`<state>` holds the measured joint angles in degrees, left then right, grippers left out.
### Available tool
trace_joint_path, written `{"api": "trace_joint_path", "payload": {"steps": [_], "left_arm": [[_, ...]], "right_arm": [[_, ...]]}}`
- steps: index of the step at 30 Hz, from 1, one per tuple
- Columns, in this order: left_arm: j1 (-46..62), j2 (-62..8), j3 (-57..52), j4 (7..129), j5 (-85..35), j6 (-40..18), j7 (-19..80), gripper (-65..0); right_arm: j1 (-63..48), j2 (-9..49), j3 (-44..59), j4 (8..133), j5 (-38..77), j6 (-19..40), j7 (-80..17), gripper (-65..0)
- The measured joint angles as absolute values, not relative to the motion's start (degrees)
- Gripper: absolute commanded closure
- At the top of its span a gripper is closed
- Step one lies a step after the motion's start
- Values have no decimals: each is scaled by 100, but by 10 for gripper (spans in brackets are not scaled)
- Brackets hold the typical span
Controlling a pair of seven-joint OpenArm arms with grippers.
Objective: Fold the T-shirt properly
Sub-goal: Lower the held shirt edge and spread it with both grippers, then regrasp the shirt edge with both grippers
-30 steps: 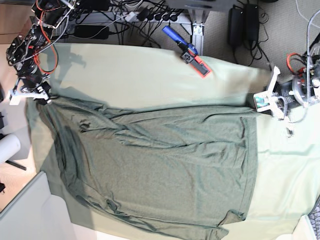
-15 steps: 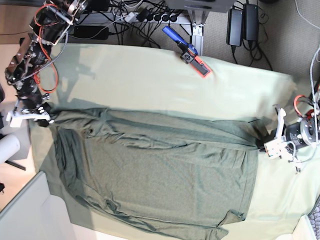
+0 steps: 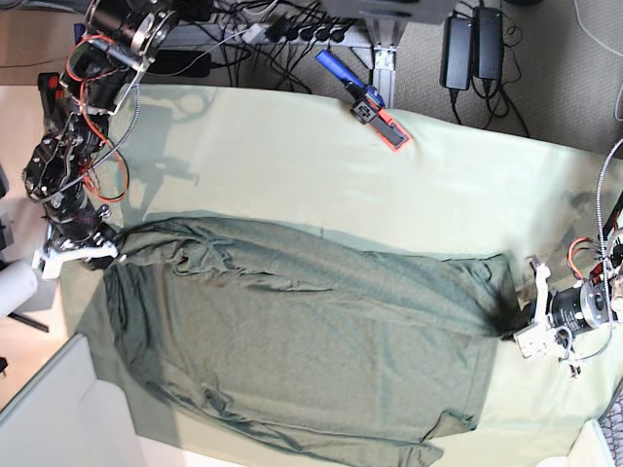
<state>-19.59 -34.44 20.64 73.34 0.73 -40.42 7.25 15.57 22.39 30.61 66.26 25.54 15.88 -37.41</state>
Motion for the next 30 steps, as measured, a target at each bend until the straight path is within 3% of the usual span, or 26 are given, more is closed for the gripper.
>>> {"api": "trace_joint_path", "payload": {"steps": [9,11,14,15,16,18,20,26,30], "left_arm": [[-2397,-3059,2331,6447,204,-4034,543,0],[-2397,-3028,2375,6410,333,-4038,504,-79],[-2397,-3024,2375,6407,303,-4036,506,-293],[-2392,-3030,2375,6407,178,-4036,513,-336],[-2383,-3030,2373,6407,-123,-4034,718,-346],[-2381,-3046,2373,6407,-864,-3938,1382,-346],[-2381,-3070,2296,6427,-1699,-3839,1925,-345],[-2228,-3057,1048,6565,-4600,-3953,3726,-345],[-1789,-3070,-38,6567,-5697,-3948,4449,-345]], "right_arm": [[1555,2239,3039,6143,2545,1717,-3295,0],[1553,2237,3041,6077,2543,1741,-3218,0],[1557,2237,3039,6073,2543,1780,-3146,0],[1557,2237,3039,6073,2543,1780,-3142,0],[1555,2237,3039,6073,2543,1780,-3109,-63],[1555,2237,3041,6073,2593,1787,-3100,-273],[1555,2239,3039,6073,2762,1798,-3107,-399],[1540,2233,3253,6198,3153,1809,-3570,-413],[1546,2239,4036,6274,3192,1824,-3841,-413]]}}
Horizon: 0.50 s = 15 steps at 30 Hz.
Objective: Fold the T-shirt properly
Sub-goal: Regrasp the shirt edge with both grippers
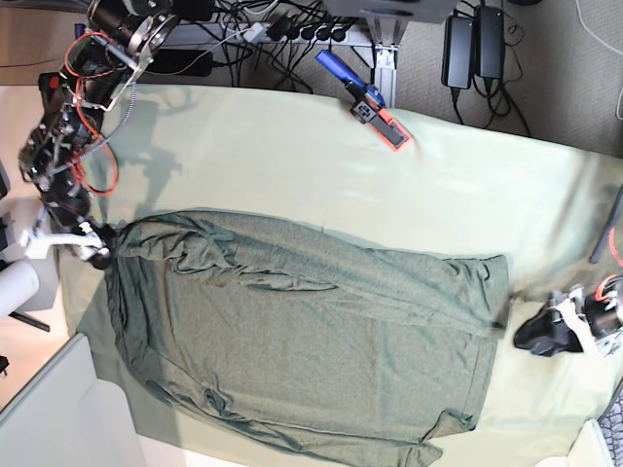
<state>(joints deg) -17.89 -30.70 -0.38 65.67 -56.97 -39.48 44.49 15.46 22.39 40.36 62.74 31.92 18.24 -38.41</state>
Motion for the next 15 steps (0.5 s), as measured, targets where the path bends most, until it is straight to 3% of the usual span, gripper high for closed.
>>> {"api": "trace_joint_path", "payload": {"steps": [4,15], "left_arm": [[-1302,-3074,-491,6565,-6344,-3933,4676,-345],[-661,-2305,-613,6563,-6571,-3929,4757,-345]], "right_arm": [[1474,2268,4611,6272,3361,1826,-4012,-413],[1463,1946,4388,5752,3430,1824,-3675,-413]]}}
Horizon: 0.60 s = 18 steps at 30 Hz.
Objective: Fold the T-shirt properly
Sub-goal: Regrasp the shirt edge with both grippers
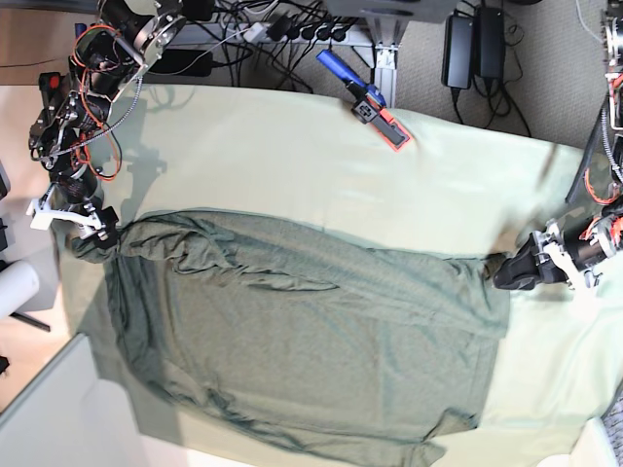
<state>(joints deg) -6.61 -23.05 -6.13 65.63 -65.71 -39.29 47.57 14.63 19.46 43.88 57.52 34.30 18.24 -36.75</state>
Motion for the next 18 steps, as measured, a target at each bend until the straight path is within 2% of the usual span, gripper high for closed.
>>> {"api": "trace_joint_path", "payload": {"steps": [6,18], "left_arm": [[-458,-2128,-1288,6563,-6104,-3929,4672,-345],[-307,-1726,-1284,6565,-6007,-3929,4582,-345]], "right_arm": [[1494,1778,4342,5747,3474,1826,-3601,-413],[1511,1728,4342,5747,3494,1826,-3594,-413]]}}
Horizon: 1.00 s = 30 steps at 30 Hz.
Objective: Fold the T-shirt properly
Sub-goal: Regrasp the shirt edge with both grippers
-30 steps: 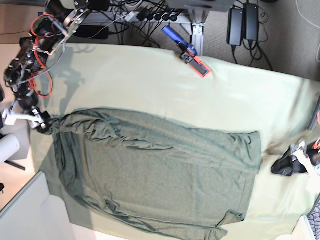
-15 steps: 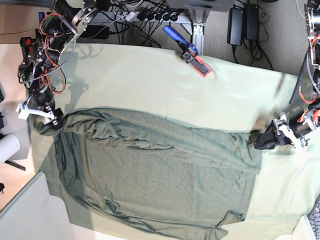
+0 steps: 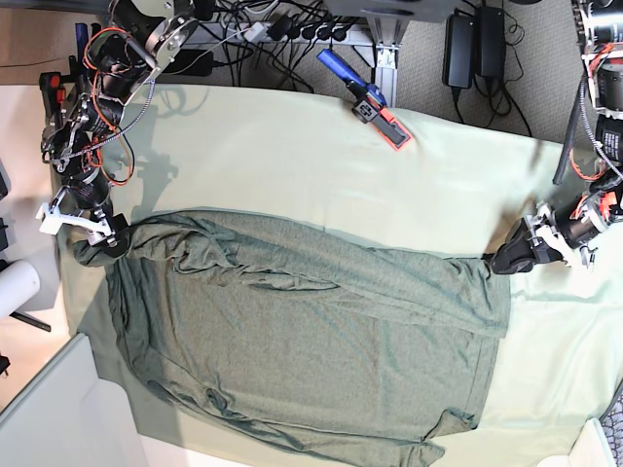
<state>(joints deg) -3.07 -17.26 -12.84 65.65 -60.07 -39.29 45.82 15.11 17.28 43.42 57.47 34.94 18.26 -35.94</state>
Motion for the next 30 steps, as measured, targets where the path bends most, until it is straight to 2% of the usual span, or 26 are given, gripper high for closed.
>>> {"api": "trace_joint_path", "payload": {"steps": [17,18,20,21,23,26,28,30], "left_arm": [[-416,-1149,-1151,6606,-5050,-3922,4038,-340],[-434,-1142,-1085,6606,-5052,-3922,4038,-310],[-482,-1125,-972,6604,-5028,-3905,4042,-183],[-510,-1116,-952,6604,-5009,-3905,4045,-117],[-578,-1092,-934,6598,-4963,-3905,4069,-8],[-670,-1041,-906,6589,-4775,-3909,4115,0],[-694,-1052,-906,6589,-4737,-3927,4112,0],[-718,-1061,-906,6589,-4740,-3927,4117,0]], "right_arm": [[1588,1634,4303,5747,3514,1828,-3586,-411],[1588,1632,4270,5747,3546,1828,-3588,-411],[1588,1634,4200,5747,3601,1828,-3586,-410],[1588,1636,4154,5747,3601,1828,-3579,-393],[1588,1634,4075,5747,3599,1826,-3562,-298],[1581,1599,3999,5741,3586,1824,-3603,-116],[1573,1599,3962,5723,3579,1824,-3533,-19],[1573,1603,3933,5723,3557,1824,-3457,0]]}}
